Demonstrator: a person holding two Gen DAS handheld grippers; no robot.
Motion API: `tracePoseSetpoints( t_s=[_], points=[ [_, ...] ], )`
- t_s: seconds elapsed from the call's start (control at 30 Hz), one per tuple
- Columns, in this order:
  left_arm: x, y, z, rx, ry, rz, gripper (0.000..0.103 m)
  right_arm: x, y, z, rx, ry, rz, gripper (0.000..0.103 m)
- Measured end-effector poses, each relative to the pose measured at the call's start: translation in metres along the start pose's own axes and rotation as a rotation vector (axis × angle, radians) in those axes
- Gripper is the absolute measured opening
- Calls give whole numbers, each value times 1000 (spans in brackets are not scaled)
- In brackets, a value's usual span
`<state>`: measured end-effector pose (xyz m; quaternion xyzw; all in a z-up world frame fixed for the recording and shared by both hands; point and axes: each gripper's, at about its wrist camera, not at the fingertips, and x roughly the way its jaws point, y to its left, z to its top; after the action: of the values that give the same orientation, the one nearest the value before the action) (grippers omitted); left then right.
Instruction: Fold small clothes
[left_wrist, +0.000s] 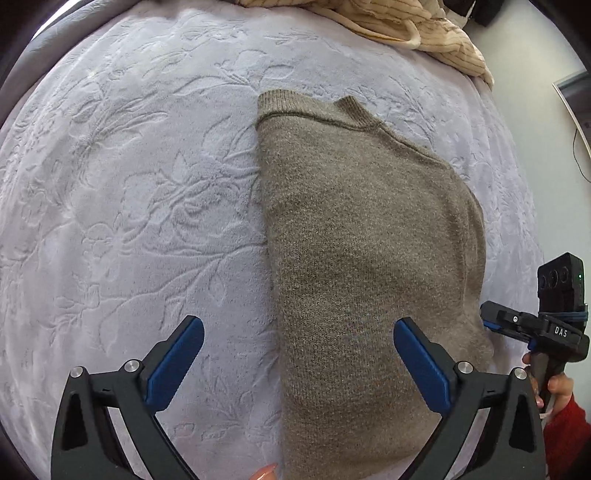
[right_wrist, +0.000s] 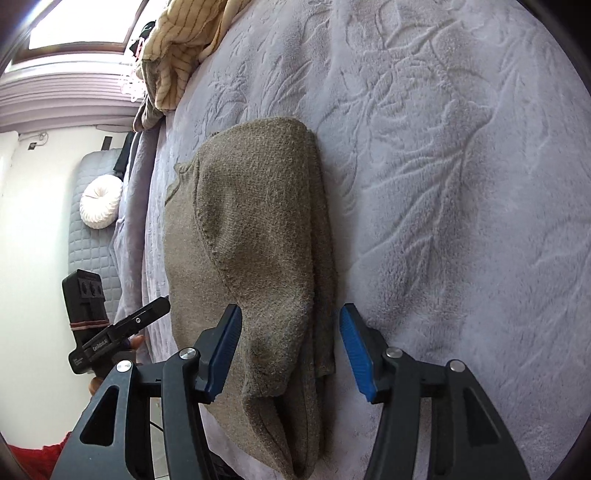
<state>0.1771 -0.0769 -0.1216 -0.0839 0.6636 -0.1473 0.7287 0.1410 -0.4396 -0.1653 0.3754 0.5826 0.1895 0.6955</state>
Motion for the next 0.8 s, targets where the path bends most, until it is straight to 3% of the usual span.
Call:
tracePoseSetpoints(
  t_s=[0.2,0.4,0.6,0.67,0.73,0.8],
  points=[
    [15,1,5,28,26,-1,103,5,-7,4,-17,46,65,59],
    [34,14,11,-41,94,-179,103,19,-16,15,-20,108,172,60],
    [46,-18,10,52,119,-206,103,44,-5,28,-37,138,230,62],
    [52,-30,9,90,126,-165,103,53,-3,30,-9,144,223,62],
    [54,-40,9,109,116,-118,102,55,-2,29,23,136,201,48],
    [48,-44,9,99,85,-115,88,52,-1,26,56,121,222,36]
  ],
)
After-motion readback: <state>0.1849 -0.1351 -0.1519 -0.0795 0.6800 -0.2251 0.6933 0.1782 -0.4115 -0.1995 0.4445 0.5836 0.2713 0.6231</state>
